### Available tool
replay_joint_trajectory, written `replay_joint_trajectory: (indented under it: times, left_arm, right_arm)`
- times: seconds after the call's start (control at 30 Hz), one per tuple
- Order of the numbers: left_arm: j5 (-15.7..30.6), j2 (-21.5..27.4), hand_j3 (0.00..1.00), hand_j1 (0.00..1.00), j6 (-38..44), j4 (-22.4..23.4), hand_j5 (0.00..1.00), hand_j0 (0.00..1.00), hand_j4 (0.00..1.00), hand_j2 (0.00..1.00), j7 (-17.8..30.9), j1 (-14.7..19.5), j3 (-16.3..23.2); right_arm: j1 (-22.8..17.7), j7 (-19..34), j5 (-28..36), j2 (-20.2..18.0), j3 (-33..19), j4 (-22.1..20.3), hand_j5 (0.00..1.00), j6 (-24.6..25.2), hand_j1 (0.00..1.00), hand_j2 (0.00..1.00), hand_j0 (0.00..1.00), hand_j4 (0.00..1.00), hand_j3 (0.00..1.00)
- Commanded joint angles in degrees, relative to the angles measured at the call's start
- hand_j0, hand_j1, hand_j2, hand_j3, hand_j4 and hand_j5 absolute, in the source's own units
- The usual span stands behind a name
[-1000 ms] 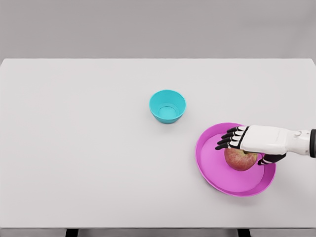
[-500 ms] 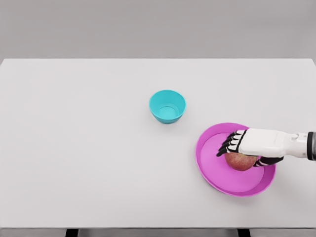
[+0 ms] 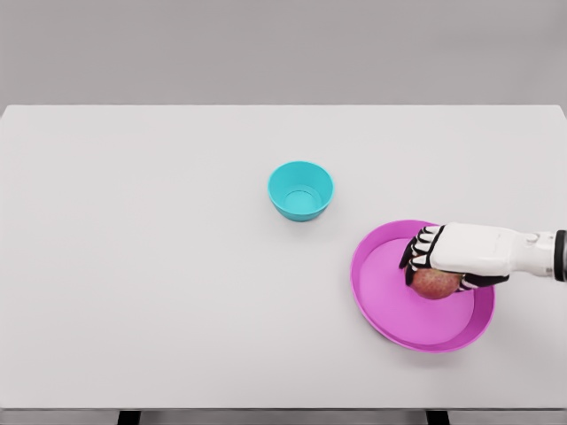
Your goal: Put the apple from the pink plate into the blue bowl with your right arm
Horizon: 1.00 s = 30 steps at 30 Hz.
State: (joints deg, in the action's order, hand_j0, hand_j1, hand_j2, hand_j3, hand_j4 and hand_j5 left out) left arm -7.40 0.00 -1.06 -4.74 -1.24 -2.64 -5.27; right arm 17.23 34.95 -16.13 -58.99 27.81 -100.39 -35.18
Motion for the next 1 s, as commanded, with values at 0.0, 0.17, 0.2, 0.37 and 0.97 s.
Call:
replay_joint_trajectory:
  times: [0.0, 0.17, 0.2, 0.37, 0.97]
  left_arm:
    - [0.02, 0.00, 1.00, 1.00, 0.00, -0.01, 1.00, 1.00, 1.00, 1.00, 0.00, 0.00, 0.00]
    - [0.02, 0.00, 1.00, 1.00, 0.00, 0.08, 1.00, 1.00, 1.00, 1.00, 0.00, 0.00, 0.00]
    - [-0.07, 0.00, 1.00, 1.00, 0.00, -0.01, 1.00, 1.00, 1.00, 1.00, 0.00, 0.00, 0.00]
    - [0.02, 0.00, 1.00, 1.00, 0.00, -0.01, 1.00, 1.00, 1.00, 1.00, 0.00, 0.00, 0.00]
    - [0.02, 0.00, 1.00, 1.00, 0.00, -0.01, 1.00, 1.00, 1.00, 1.00, 0.00, 0.09, 0.00]
  right_arm:
    - [0.00, 0.05, 0.58, -0.08, -0.38, -0.07, 0.50, 0.18, 0.50, 0.50, 0.50, 0.50, 0.50]
    - [0.62, 0.05, 0.58, -0.08, -1.97, 0.19, 0.50, 0.18, 0.50, 0.50, 0.50, 0.50, 0.50]
    - [0.97, 0.05, 0.58, 0.01, -2.05, 0.28, 0.50, 0.18, 0.50, 0.50, 0.50, 0.50, 0.50]
    - [2.55, 0.05, 0.31, 1.77, -2.32, 0.55, 0.50, 0.18, 0.50, 0.50, 0.50, 0.50, 0.50]
    - [9.67, 0.05, -2.85, 9.33, -2.23, 3.89, 0.50, 0.18, 0.50, 0.50, 0.50, 0.50, 0.50]
